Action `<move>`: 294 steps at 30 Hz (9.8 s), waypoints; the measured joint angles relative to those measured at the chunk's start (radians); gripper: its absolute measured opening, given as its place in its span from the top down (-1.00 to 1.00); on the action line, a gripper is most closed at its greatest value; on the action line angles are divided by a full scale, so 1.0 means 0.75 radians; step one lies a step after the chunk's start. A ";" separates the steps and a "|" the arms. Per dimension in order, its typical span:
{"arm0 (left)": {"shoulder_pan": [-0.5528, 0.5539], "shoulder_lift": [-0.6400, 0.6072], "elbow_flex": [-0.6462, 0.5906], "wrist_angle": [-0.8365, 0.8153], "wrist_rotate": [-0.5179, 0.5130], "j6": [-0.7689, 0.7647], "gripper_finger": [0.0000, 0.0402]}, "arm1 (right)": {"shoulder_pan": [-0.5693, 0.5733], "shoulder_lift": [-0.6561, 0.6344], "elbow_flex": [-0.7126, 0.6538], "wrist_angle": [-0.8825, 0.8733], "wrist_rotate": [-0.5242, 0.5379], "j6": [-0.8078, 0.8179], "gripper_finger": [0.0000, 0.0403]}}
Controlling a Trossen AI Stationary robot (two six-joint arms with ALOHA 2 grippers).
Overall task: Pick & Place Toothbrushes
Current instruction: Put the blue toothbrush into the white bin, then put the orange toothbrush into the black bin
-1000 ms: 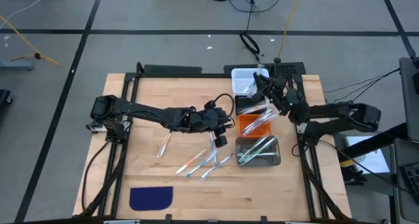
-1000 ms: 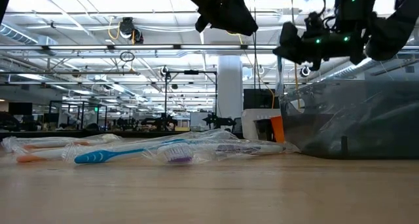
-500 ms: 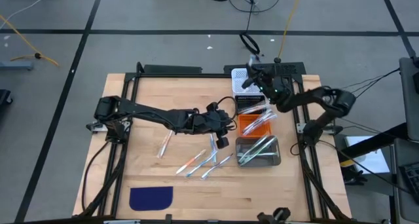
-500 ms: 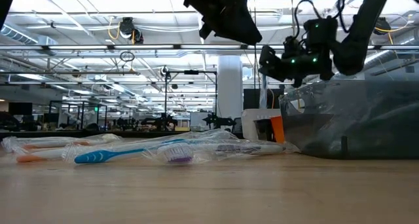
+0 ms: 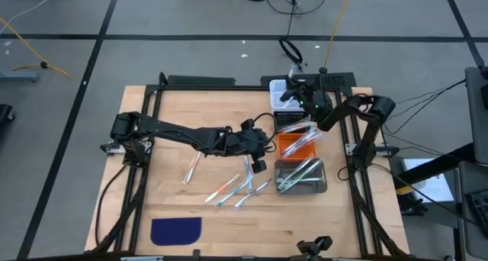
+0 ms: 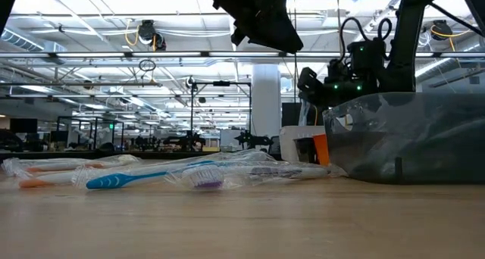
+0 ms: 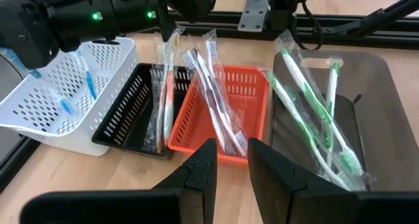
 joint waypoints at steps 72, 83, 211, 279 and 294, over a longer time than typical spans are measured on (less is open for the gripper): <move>0.039 -0.438 -0.800 -0.943 0.312 -1.258 0.56 | 1.008 -0.919 -0.308 -0.731 -0.059 -0.401 -0.06; 0.039 -0.438 -0.800 -0.957 0.398 -1.279 0.56 | 1.008 -0.919 -0.308 -0.747 -0.060 -0.401 -0.06; 0.064 -0.250 -0.520 0.708 0.097 -0.026 0.94 | 0.924 -0.709 -0.042 -0.654 -0.036 -0.236 0.15; 0.098 -0.250 -0.520 0.621 -0.005 0.008 0.32 | 0.644 -0.577 -0.489 -0.219 0.533 -0.080 1.00; 0.098 -0.250 -0.520 0.619 -0.005 0.006 0.32 | 0.652 -0.329 -0.489 0.055 0.454 -0.144 0.99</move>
